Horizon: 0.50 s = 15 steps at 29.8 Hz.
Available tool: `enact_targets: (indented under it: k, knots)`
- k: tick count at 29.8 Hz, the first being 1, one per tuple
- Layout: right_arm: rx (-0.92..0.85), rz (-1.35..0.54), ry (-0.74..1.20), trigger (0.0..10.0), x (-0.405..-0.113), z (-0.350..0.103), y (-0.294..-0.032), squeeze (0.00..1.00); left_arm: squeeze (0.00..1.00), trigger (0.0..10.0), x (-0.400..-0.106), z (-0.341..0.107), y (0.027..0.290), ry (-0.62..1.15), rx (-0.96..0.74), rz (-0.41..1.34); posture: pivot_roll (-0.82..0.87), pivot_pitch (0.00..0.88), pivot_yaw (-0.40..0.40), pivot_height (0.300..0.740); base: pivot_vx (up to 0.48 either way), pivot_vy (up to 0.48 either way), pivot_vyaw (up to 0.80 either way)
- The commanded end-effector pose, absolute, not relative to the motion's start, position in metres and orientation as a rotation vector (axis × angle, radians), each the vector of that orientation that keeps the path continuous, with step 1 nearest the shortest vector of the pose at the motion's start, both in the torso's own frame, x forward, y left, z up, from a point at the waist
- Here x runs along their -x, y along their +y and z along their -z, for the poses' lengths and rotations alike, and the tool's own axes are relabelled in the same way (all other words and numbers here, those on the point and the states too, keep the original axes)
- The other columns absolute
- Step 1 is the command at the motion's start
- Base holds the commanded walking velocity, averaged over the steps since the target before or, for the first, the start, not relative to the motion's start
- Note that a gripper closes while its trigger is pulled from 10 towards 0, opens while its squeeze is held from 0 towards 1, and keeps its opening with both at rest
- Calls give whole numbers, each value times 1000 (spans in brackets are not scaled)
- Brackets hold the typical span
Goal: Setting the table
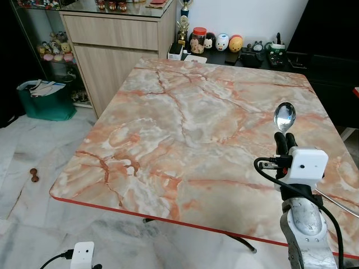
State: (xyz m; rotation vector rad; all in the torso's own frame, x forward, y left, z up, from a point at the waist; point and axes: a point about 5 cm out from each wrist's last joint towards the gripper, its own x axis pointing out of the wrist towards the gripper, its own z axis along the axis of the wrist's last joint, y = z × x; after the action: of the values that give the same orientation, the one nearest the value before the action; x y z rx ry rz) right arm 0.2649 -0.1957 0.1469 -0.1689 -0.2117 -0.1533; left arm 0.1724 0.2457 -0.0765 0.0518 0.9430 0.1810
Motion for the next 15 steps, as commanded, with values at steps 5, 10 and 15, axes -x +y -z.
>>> enact_targets:
  k: [5,10,15]
  knots:
    - [164,180,-225,10000,-270,-151,-201,0,0,10000,-174,77,239,939,-32,-168,76,0,-55,740,0,0,0]
    - [160,186,-226,10000,-272,-152,-202,0,0,10000,-181,76,233,919,-22,-149,74,0,-58,740,0,0,0]
    - [160,193,-232,10000,-274,-154,-204,0,0,10000,-184,75,231,911,-19,-142,64,0,-57,740,0,0,0]
